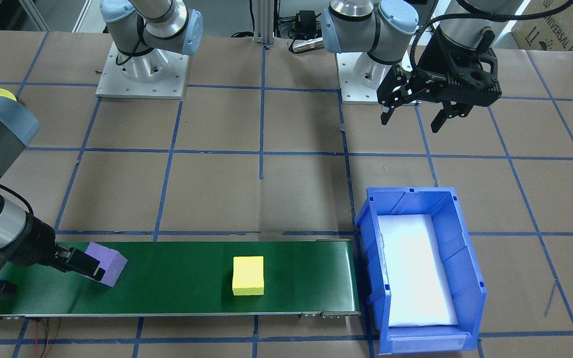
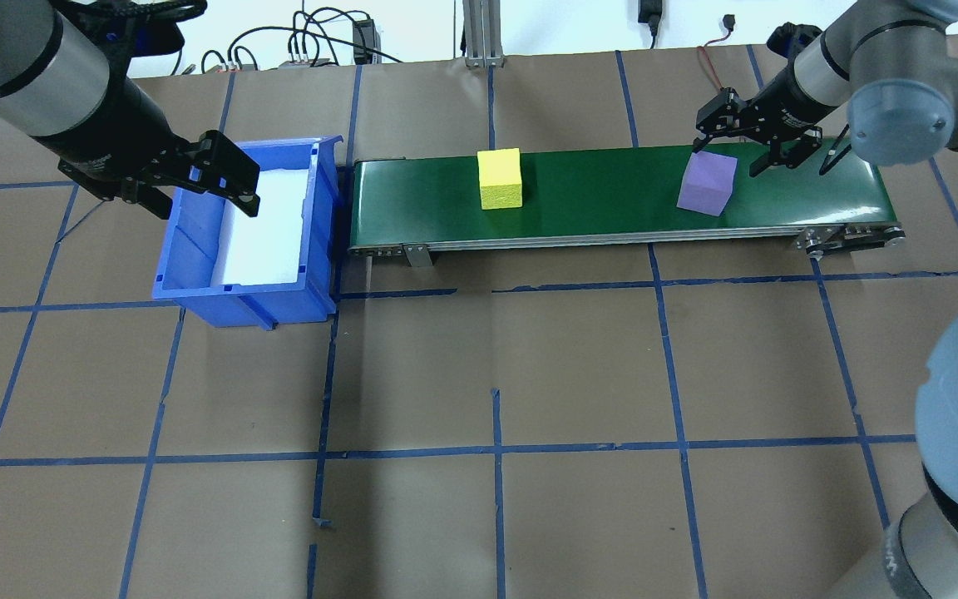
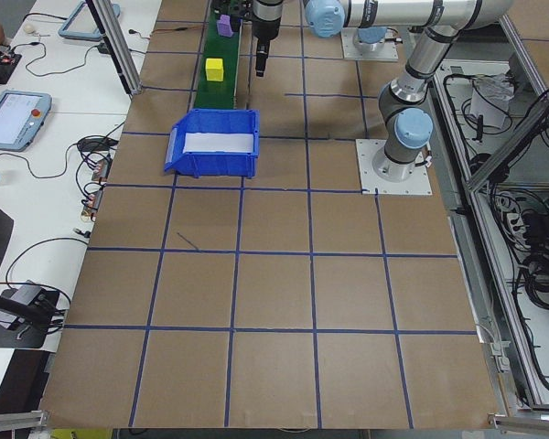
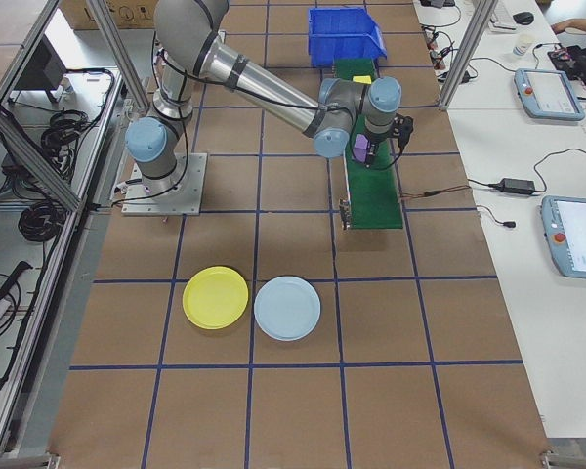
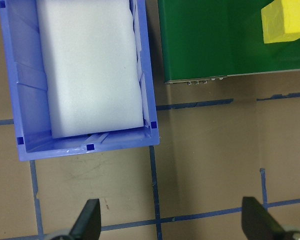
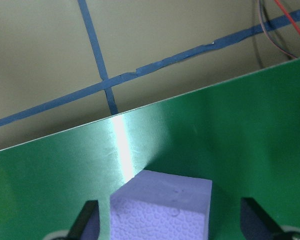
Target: Move block left to right into plate
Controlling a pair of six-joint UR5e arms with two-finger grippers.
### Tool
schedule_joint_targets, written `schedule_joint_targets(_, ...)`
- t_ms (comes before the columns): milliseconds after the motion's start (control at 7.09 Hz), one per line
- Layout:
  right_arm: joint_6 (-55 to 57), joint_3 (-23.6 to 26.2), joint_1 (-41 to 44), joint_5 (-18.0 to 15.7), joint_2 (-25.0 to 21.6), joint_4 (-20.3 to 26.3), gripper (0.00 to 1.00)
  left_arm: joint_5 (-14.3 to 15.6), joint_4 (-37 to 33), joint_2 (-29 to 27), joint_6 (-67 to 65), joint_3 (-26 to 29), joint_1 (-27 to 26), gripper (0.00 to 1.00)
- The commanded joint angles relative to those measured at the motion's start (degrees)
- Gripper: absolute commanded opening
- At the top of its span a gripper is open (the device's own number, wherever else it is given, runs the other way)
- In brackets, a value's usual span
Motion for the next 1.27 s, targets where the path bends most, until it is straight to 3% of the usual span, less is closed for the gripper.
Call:
schedule_joint_targets(0,0.0,0.3,0.0,0.0,0.4,-0.5,1.00,0.0,-0.1,0.0,0.1,-0.1,0.0,1.00)
schedule_joint_targets(141,-0.2,0.5,-0.1,-0.9,0.6,-0.6,1.00,0.0,0.0,0.0,0.1,-0.1,0.0,1.00)
schedule_joint_targets(282,-0.5,0.8,-0.1,-4.0,1.0,-0.6,1.00,0.0,0.0,0.0,0.1,-0.1,0.0,1.00)
schedule_joint_targets(423,-1.0,0.4,-0.1,-10.0,1.0,-0.6,0.99,0.0,0.0,-0.1,0.1,-0.1,0.0,1.00)
schedule_joint_targets(706,-2.9,0.7,-0.1,-14.2,1.1,-2.1,0.94,0.0,0.0,-0.2,0.1,-0.1,0.0,1.00)
schedule_joint_targets(847,-3.6,0.9,-0.2,-17.8,1.1,-3.1,0.83,0.0,0.0,-0.2,0.1,0.0,0.0,1.00)
schedule_joint_targets(988,-4.1,0.9,-1.0,-18.2,0.9,-3.0,0.52,0.0,0.0,-0.2,0.1,0.0,0.1,1.00)
schedule_joint_targets(1129,-7.4,0.9,-2.7,-18.3,0.4,-2.8,0.28,0.0,0.0,-0.3,0.1,0.0,0.1,1.00)
